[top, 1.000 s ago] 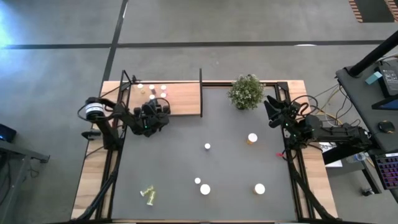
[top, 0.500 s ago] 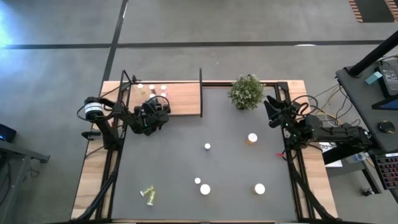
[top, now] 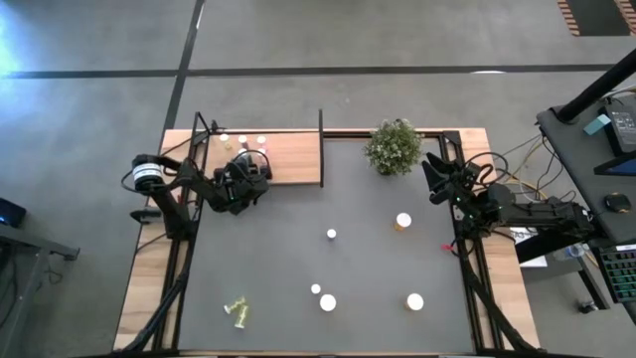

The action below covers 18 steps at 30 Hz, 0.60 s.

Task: Pick and place medicine bottles onto shelf by color
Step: Put the left blue pill bottle on the shelf aligned with the other blue pill bottle

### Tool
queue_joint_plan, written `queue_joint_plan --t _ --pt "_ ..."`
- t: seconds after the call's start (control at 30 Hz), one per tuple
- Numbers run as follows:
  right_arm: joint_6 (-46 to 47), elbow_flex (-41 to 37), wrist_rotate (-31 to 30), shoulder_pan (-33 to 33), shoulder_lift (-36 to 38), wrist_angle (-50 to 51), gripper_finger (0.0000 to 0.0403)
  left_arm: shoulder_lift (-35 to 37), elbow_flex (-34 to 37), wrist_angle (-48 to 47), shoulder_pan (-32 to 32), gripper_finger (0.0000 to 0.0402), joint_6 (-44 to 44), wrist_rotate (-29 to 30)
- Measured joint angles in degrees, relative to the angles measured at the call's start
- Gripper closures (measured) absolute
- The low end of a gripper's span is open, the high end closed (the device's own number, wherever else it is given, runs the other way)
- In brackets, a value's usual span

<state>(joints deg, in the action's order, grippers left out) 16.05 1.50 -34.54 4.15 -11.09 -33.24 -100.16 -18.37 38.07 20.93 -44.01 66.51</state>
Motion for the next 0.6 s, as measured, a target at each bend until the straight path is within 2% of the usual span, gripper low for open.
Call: queue_joint_plan --t 0.37,0.6 --pt "0.0 0.0 0.0 0.0 0.0 0.0 0.0142 0.0 0.0 -0.1 0.0 0.0309 0.0 -0.1" --pt "0.0 0.0 0.0 0.0 0.0 0.0 0.0142 0.0 0.0 -0.1 0.0 0.0268 1.5 -1.2"
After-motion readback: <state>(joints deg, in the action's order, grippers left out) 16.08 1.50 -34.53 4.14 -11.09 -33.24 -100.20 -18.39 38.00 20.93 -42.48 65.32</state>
